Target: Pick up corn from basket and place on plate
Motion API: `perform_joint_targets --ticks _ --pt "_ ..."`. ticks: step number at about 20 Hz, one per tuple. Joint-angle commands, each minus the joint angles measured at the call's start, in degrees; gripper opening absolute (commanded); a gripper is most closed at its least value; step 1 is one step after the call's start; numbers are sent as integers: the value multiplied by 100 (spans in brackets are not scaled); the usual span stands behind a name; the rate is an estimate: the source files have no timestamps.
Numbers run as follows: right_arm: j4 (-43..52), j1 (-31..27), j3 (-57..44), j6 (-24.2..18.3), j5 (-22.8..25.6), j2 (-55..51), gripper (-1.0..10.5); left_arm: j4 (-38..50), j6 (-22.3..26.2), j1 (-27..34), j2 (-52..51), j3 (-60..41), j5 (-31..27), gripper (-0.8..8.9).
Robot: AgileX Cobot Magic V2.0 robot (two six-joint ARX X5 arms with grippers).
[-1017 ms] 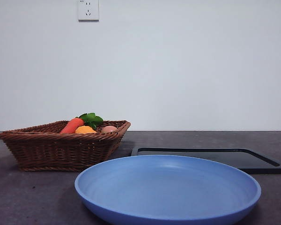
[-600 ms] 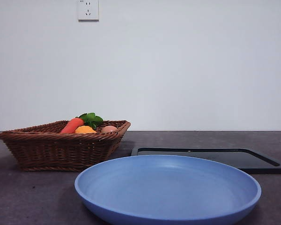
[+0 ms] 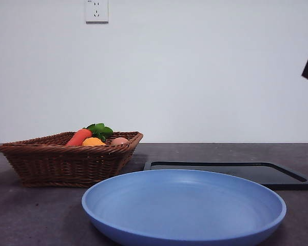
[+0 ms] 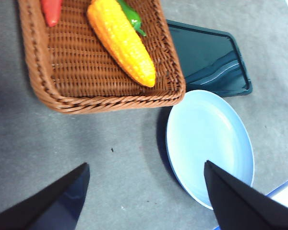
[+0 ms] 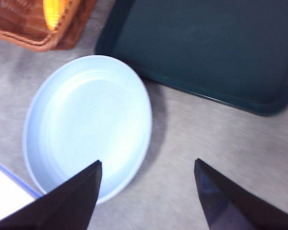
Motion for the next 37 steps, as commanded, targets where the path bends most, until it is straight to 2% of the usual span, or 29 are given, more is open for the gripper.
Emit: perform_joint_targets --ticks 1,11,19,24,27,34,37 --pt "275 181 103 188 -63 411 316 46 87 -11 33 81 31 391" --pt "1425 931 103 188 -46 2686 311 46 90 -11 31 81 33 391" --pt "1888 1178 103 205 -92 3582 201 59 90 -11 33 81 33 391" --pt "2002 1204 103 210 -94 3687 10 79 90 -11 33 81 33 390" --pt "2046 1200 103 313 -94 3687 1 140 72 -17 33 81 33 390" --pt "1519 1200 345 369 -90 3088 1 929 -708 -282 243 90 -55 391" --pt "1106 1196 592 348 -17 2514 1 1196 -940 -667 717 188 -531 391"
